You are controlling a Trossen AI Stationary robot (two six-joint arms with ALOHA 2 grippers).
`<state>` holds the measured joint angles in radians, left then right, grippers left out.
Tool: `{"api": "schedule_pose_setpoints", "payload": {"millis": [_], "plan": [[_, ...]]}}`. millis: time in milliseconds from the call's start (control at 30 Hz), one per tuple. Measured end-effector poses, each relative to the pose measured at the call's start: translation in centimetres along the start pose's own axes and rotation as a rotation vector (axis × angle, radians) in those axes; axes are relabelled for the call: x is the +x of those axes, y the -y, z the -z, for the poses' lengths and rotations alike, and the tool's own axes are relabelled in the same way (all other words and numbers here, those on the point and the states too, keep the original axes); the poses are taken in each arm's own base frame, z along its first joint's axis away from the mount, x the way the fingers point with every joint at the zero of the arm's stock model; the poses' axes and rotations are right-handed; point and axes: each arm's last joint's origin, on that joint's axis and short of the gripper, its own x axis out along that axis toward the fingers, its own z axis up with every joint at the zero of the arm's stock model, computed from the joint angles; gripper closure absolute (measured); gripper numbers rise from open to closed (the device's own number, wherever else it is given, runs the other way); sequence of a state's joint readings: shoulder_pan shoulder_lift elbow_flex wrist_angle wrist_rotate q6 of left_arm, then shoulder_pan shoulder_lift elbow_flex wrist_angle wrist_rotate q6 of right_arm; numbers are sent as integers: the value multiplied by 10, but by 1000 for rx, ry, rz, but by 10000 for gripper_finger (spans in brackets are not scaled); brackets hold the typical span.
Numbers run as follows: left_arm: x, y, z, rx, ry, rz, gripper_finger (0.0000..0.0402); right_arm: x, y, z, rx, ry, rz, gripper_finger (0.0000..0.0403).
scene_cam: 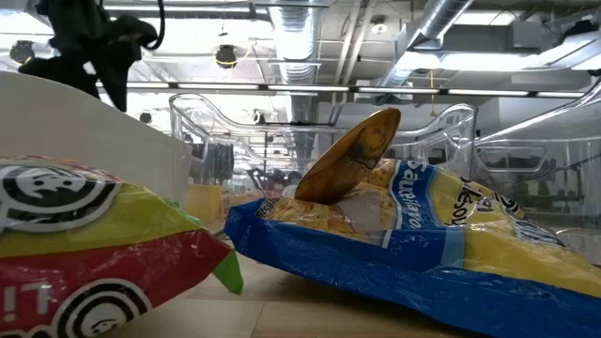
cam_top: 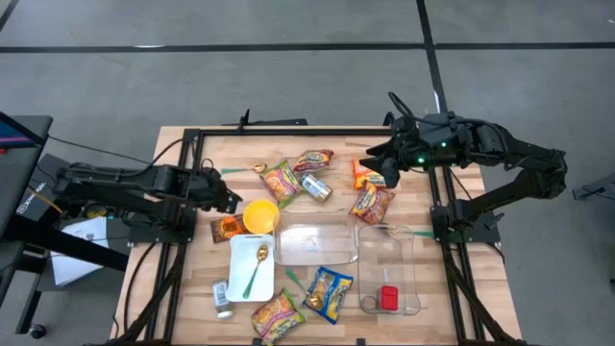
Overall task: Pick & Place Food Item
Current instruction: Put the orange seasoning pack into the right transparent bin
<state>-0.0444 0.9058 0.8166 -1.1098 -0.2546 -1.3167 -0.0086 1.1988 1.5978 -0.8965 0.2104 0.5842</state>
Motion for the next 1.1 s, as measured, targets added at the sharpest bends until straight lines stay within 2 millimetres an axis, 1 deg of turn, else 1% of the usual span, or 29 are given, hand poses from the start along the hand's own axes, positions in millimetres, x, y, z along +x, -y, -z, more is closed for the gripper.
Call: {"api": "schedule_pose_setpoints", "payload": {"millis": [167,267,400,500,567,633,767,867,967,1033,1100], "plan": [[15,-9,7,11,-33,-59,242,0,1,1,-2,-7,6,184],[25,-14,12,65,-71,-80,243,0,1,1,-2,-8,6,184],[34,-20,17,230,-120,-95,240,0,1,1,-2,-8,7,184],[36,-21,18,415,-139,-85,237,0,1,1,-5,-7,7,184],[36,-21,18,549,-143,-70,236,0,1,1,-6,-7,7,184],[36,-19,18,642,-145,-40,236,0,1,1,-6,-6,7,184],[38,-16,15,763,-196,50,238,0,3,-1,12,-1,16,184],[40,-16,13,848,-206,50,238,1,3,-1,12,-1,17,184],[48,-15,14,864,-220,106,237,1,3,-1,21,-1,16,184],[54,-15,17,873,-262,145,237,0,3,-1,23,-1,16,184],[59,-13,20,880,-269,169,237,0,3,-1,23,-1,16,184]]}}
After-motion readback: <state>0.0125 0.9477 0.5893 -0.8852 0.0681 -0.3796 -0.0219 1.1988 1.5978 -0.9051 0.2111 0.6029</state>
